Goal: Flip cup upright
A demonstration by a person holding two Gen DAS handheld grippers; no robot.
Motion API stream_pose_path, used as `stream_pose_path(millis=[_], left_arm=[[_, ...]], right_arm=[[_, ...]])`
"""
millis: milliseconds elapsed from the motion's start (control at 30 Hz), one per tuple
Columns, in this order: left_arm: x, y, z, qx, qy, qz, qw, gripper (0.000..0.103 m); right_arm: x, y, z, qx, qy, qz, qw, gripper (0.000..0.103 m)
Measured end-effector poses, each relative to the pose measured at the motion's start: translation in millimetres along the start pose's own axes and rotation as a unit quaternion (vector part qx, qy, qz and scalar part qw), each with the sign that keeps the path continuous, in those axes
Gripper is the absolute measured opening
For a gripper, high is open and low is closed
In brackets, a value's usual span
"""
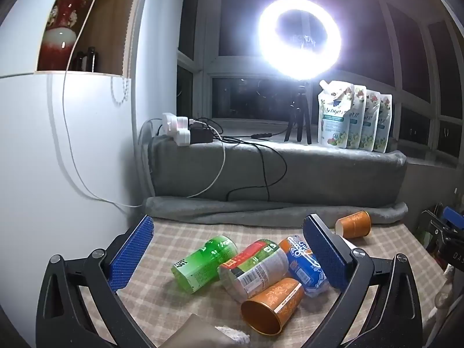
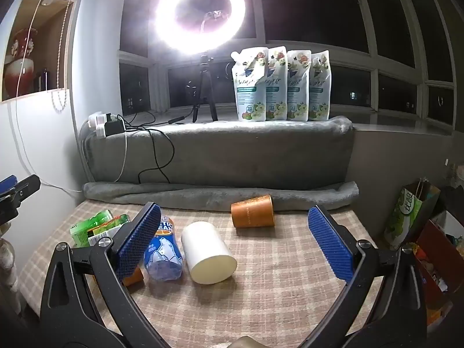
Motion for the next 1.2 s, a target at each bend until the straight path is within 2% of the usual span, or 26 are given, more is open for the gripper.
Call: stream_pose_path(millis=[333,1200], left_arm=[[7.9,-5.5,-1.7,0.006,0.0,-0.006,1.0,0.102],[-5.6,-4.4,1.7,0.013,0.005,0.0,0.9999,0.102]], right_arm=[[1.5,-2.1,0.6,0.001,0.0,-0.001,1.0,0.103],[-1.8,-5.0,4.3,0.005,0.003,0.003,1.0,0.103]])
Point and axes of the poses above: each gripper's, at about its wrist camera, not at the fingertips, and z roughly the way its jaws point, x to its left, y to its top, the point moved 1 cm from there along z, roughly the way its jaws point, and after that the axes turned 13 degrees about -x, right-handed, at the moved point
